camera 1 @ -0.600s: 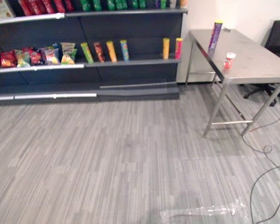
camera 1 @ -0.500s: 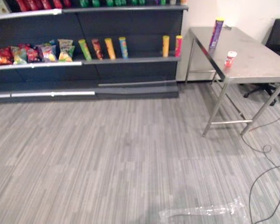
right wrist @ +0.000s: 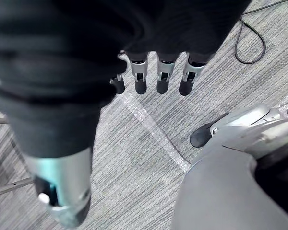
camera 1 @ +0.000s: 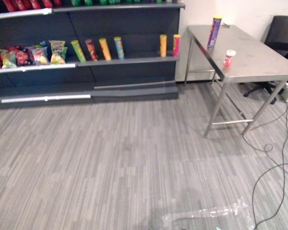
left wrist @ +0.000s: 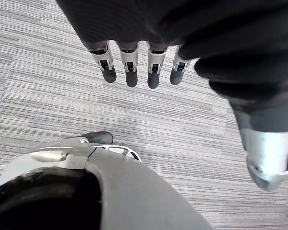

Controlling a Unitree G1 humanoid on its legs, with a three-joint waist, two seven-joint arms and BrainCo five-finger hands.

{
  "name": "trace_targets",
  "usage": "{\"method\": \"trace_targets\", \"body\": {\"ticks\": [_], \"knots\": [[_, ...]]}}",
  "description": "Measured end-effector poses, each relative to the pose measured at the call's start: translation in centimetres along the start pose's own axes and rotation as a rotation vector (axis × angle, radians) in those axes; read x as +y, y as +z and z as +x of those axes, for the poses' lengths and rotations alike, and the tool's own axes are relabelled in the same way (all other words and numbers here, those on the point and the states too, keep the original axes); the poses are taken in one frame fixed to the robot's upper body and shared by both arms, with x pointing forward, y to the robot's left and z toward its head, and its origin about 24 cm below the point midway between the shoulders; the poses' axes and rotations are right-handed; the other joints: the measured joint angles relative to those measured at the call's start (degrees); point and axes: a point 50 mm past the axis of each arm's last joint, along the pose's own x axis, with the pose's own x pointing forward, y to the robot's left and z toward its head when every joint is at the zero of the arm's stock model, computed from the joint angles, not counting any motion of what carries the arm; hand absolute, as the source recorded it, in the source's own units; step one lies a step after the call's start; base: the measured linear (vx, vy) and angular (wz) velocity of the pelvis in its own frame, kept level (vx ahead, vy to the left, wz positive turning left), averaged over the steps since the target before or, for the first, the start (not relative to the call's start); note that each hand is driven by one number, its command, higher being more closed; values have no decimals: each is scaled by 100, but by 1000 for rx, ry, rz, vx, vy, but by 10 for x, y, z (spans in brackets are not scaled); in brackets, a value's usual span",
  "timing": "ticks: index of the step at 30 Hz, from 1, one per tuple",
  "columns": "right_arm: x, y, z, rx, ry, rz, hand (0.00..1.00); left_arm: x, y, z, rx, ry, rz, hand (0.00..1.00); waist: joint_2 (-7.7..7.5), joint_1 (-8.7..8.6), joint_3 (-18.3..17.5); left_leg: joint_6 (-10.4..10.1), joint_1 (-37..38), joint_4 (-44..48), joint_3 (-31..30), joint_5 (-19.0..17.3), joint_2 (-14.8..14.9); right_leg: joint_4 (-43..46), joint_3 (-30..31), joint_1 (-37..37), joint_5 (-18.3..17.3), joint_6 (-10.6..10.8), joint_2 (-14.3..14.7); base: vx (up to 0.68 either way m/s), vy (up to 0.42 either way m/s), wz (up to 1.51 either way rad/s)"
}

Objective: Put the gum and the chips on the shelf.

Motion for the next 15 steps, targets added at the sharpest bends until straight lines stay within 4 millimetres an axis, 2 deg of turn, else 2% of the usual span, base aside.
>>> {"method": "trace_targets", "body": {"ticks": [9, 15], "knots": [[-1, -2, -1, 2, -14, 43, 0, 0, 0, 0, -1, 7, -3, 0, 8, 0, -17, 9, 20, -94, 36, 18, 22, -59, 19, -4, 8, -10, 43, -3, -40, -2], [-1, -4, -1, 1, -18, 116, 0, 1, 1, 0, -2, 10, -11, 0, 2, 4, -22, -72, 27, -75, 90, -34, 59, -104, 10, 33, 10, -9, 74, 22, -38, -3]]}}
